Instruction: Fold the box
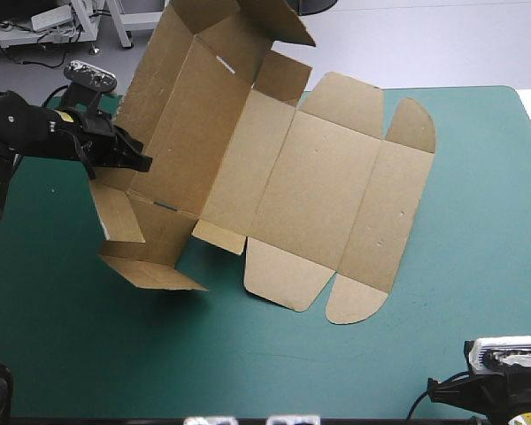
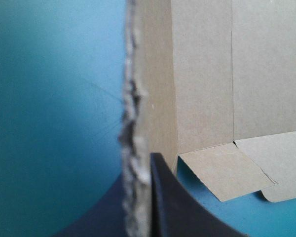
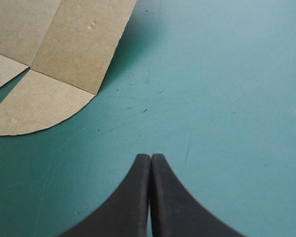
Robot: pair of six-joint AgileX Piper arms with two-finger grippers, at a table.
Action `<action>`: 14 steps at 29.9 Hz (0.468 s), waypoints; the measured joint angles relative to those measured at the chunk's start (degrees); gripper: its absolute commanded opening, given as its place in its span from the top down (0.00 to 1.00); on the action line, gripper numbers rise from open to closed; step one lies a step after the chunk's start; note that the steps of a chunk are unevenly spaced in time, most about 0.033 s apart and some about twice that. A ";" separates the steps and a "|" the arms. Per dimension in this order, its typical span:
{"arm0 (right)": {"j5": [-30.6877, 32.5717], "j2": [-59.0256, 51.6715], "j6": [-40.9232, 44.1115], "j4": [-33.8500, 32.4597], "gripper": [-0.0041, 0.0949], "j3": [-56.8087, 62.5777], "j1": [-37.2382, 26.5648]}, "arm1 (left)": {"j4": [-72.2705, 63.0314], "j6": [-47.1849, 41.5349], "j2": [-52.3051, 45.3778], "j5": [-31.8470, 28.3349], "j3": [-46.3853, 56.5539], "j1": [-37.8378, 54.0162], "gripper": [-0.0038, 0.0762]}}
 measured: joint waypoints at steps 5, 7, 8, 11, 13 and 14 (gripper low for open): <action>-0.68 0.00 -0.17 0.02 0.98 -0.31 0.00 | 6.30 -0.05 -3.23 0.00 -2.30 -8.07 0.96; -0.88 0.00 -0.17 0.08 0.98 -0.79 0.00 | 9.25 -0.24 -4.08 0.00 -3.25 -11.19 0.96; -0.88 0.00 -0.17 0.07 0.98 -1.05 0.00 | 10.78 -0.28 -4.48 0.00 -3.93 -12.87 0.96; -1.06 0.00 -0.17 0.07 0.98 -1.30 0.00 | 14.89 -0.28 -5.37 0.00 -6.27 -17.34 0.96; -1.06 0.00 -0.17 0.07 0.98 -1.34 0.00 | 17.76 -0.28 -6.01 0.00 -8.04 -20.68 0.96; -1.06 0.00 -0.17 0.07 0.98 -1.34 0.00 | 18.98 -0.28 -6.21 0.00 -8.75 -21.86 0.96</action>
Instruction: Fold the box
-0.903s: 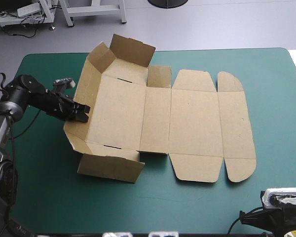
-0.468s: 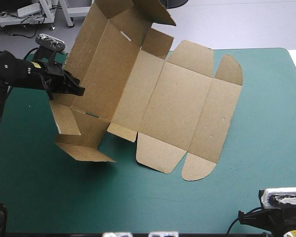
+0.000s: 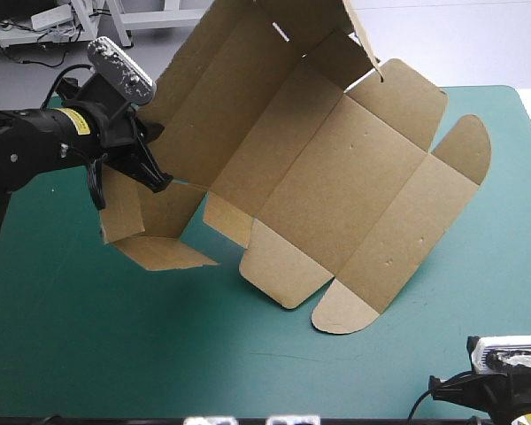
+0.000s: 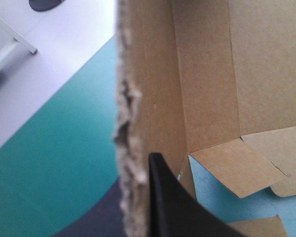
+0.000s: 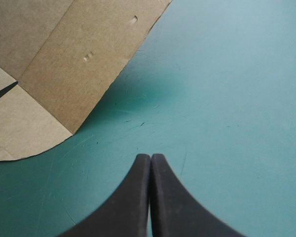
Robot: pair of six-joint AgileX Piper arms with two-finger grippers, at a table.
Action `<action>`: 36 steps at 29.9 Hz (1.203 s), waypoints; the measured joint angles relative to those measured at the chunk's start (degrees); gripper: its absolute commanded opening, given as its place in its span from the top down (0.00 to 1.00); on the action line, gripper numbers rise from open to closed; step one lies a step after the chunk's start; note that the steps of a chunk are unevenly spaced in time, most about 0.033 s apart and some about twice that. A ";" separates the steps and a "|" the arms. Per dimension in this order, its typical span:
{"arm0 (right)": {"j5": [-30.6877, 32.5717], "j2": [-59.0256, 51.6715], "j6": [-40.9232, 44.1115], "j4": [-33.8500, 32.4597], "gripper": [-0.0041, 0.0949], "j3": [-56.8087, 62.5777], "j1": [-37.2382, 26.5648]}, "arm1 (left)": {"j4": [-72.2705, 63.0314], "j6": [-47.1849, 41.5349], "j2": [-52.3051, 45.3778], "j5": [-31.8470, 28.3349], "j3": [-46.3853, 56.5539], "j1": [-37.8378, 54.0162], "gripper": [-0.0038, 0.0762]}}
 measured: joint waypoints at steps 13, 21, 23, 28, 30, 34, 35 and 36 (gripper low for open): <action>-2.62 0.00 0.00 0.09 0.98 -3.19 0.00 | 16.38 2.15 -1.18 -0.11 -0.56 -15.85 0.96; -3.29 1.61 0.00 -0.07 0.98 -3.49 0.00 | 25.90 4.04 -1.07 -0.12 9.90 -19.70 0.96; -4.02 1.66 0.00 -0.07 0.98 -3.49 0.00 | 26.53 5.91 -1.03 -0.23 12.39 -19.70 0.96; -5.15 2.79 0.00 -0.09 0.98 -3.49 0.00 | 26.63 9.29 -1.03 -1.96 16.28 -20.73 0.96; -5.69 3.50 0.00 -0.16 0.98 -3.49 0.00 | 25.85 9.70 -1.03 -3.56 17.25 -20.80 0.96; -7.67 5.29 0.00 -0.23 0.98 -3.49 0.00 | 25.01 11.05 -0.78 -8.09 18.85 -20.80 0.96; -8.18 5.96 0.00 -0.23 0.98 -3.49 0.00 | 24.87 11.28 -0.63 -9.23 19.52 -20.80 0.96; -8.34 6.59 0.06 -0.23 0.98 -3.49 0.00 | 24.77 11.44 -0.35 -10.67 20.27 -20.80 0.96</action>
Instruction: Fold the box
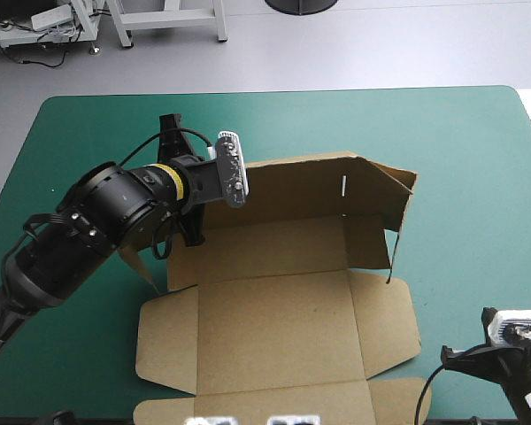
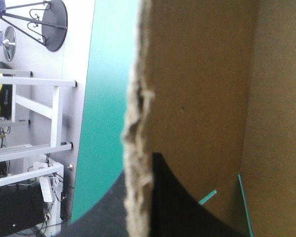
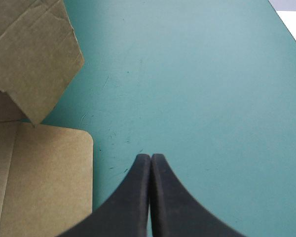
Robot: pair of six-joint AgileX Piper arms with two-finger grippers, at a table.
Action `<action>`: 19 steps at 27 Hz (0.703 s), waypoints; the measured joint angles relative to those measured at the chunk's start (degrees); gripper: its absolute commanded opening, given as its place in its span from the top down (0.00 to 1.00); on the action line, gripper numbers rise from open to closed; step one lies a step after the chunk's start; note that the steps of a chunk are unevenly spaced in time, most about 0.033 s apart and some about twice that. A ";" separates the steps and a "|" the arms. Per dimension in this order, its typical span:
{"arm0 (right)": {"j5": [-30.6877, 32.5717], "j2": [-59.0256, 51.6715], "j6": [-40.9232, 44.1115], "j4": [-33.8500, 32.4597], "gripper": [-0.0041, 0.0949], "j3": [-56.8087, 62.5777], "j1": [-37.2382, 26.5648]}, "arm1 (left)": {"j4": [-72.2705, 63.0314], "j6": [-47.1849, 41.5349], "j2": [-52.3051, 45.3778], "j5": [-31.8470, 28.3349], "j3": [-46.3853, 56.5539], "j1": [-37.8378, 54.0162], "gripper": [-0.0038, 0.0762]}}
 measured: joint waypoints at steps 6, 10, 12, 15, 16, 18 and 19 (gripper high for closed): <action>-2.27 5.35 1.00 0.06 0.98 -1.35 0.00 | 0.72 0.71 2.13 -9.41 5.41 0.00 0.96; -3.42 10.10 1.11 0.06 0.98 -7.00 0.00 | 1.97 0.71 2.63 -14.87 9.38 0.00 0.96; -3.85 13.68 1.24 0.10 0.98 -11.40 0.00 | 2.17 0.71 2.63 -17.07 10.95 0.00 0.96; -4.68 22.39 1.24 0.16 0.98 -20.32 0.00 | 2.73 0.60 2.63 -20.10 13.97 0.00 0.96; -4.81 24.41 1.24 0.16 0.98 -22.66 0.00 | 2.81 0.43 2.63 -20.57 14.57 0.00 0.96; -5.00 29.63 1.24 0.22 0.98 -26.80 0.00 | 2.86 0.04 2.63 -20.94 15.20 0.00 0.96; -5.09 35.01 0.92 0.90 0.98 -31.14 0.00 | 2.94 -0.16 2.63 -21.17 15.32 0.00 0.96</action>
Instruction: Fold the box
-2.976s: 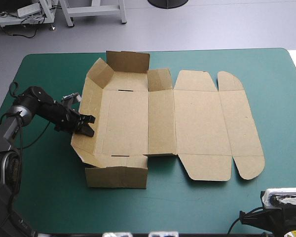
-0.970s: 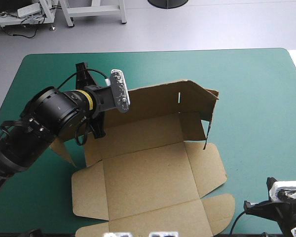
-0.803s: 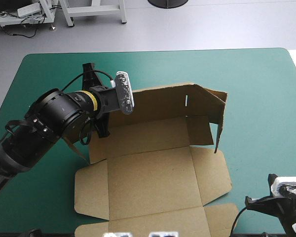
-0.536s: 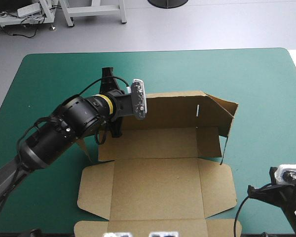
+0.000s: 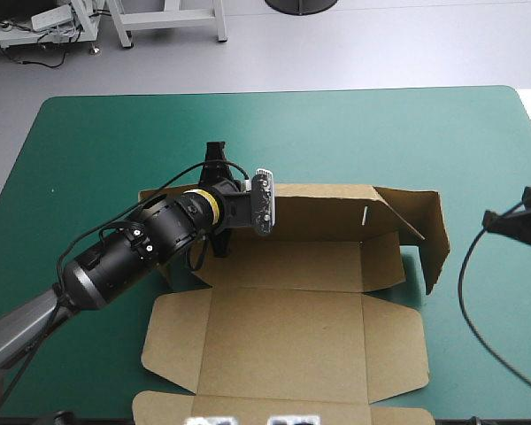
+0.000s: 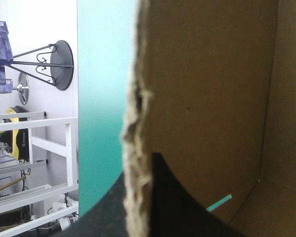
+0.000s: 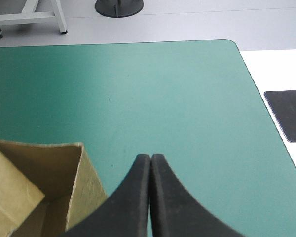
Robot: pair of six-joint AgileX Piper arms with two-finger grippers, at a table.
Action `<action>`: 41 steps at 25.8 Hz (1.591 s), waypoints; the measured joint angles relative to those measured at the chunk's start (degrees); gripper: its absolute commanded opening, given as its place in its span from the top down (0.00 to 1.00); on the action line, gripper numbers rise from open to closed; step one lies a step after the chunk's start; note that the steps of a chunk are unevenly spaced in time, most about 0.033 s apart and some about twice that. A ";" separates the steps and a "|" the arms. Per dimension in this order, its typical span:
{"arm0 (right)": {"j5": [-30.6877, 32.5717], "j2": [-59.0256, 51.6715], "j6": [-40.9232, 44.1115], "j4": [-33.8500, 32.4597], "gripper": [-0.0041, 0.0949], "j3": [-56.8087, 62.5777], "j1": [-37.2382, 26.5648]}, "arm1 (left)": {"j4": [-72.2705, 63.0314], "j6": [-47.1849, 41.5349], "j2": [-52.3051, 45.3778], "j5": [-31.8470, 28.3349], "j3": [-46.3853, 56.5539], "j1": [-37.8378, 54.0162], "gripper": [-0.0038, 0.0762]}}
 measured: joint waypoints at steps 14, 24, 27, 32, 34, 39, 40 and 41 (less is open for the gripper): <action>19.74 48.94 -14.35 26.40 0.98 -29.25 0.25 | 2.88 -1.16 0.05 -1.76 0.23 0.00 0.96; 20.13 49.25 -20.75 24.51 0.98 -19.07 3.96 | 7.42 -5.01 2.20 -6.50 2.89 0.00 0.96; 20.05 49.25 -22.80 24.51 0.98 -15.64 4.32 | 13.24 -10.81 2.20 -9.08 5.54 0.00 0.96; 19.82 49.25 -24.30 23.98 0.98 -12.38 4.32 | 23.69 -21.37 2.20 -12.34 9.48 -0.21 0.96; 19.51 48.99 -24.98 23.98 0.98 -11.64 4.32 | 25.75 -23.48 2.15 -13.43 10.53 -0.33 0.96; 18.83 46.60 -25.95 23.83 0.98 -8.82 4.32 | 29.10 -26.78 1.79 -15.18 12.54 -0.39 0.96; 18.83 45.75 -26.37 23.79 0.98 -7.95 4.32 | 29.62 -27.19 1.73 -15.45 12.85 -0.39 0.96; 18.83 45.02 -26.72 23.85 0.98 -7.24 4.32 | 30.00 -27.71 1.61 -15.58 13.06 -0.39 0.96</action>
